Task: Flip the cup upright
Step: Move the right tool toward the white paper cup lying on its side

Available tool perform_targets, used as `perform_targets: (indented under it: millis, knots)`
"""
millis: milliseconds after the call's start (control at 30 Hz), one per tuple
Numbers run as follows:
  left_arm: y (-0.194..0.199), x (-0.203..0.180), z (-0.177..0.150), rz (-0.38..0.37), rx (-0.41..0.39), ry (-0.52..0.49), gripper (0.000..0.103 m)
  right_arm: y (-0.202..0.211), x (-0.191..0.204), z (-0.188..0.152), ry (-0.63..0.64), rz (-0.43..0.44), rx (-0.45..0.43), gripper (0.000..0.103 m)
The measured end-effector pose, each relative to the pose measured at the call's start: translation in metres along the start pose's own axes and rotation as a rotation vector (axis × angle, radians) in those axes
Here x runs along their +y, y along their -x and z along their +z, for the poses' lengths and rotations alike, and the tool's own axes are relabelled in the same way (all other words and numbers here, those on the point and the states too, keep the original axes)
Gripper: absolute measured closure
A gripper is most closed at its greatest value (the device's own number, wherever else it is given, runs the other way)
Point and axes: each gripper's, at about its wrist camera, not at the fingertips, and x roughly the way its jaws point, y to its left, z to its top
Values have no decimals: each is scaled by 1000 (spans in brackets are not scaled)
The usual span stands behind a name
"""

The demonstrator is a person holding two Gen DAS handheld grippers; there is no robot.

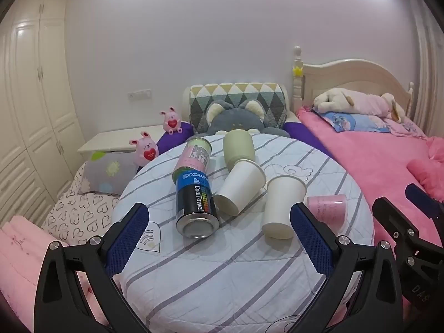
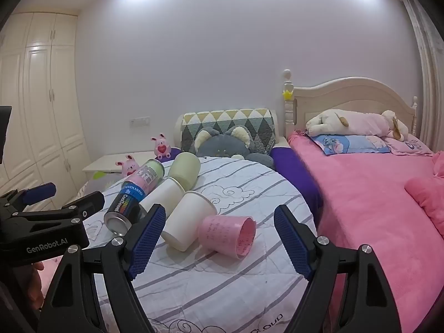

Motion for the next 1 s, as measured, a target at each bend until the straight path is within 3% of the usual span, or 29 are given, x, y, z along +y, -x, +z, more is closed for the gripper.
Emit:
perform_targets:
  millis: [667,1000]
  knots:
    - [-4,-7,-5,-4,17,1,0,-10,3,-3,1,-2,1,21]
    - [-27,9,-8,-10,59,19,0,-25,1,-7,-7,-2,33,21]
